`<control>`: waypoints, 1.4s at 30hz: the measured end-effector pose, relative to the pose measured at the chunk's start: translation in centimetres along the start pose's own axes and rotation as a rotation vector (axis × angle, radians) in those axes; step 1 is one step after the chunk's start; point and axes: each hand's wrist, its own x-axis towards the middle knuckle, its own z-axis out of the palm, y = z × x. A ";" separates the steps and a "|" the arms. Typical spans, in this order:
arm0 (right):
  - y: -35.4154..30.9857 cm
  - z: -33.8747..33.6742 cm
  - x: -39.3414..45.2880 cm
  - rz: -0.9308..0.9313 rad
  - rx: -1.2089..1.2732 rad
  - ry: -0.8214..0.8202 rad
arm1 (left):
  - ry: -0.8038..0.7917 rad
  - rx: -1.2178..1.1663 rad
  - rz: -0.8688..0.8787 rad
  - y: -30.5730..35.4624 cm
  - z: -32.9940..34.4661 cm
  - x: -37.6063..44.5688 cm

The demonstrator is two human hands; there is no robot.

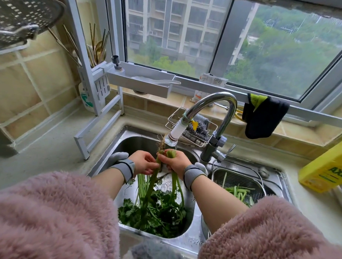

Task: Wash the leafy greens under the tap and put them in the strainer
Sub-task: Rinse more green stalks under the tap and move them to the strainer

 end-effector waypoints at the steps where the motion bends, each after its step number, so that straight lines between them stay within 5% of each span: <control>1: 0.0 0.0 0.0 -0.006 -0.030 0.007 | -0.004 0.005 -0.004 0.0 -0.1 0.0; 22: -0.6 0.5 0.2 -0.011 -0.329 0.064 | 0.128 0.583 0.139 0.7 0.2 0.5; 35: -1.0 0.7 -0.3 0.011 -0.518 -0.012 | 0.127 0.765 0.074 1.7 -1.8 0.6; 42: -1.1 0.0 -0.5 0.014 -0.379 -0.002 | 0.182 0.708 0.077 2.0 -1.6 0.7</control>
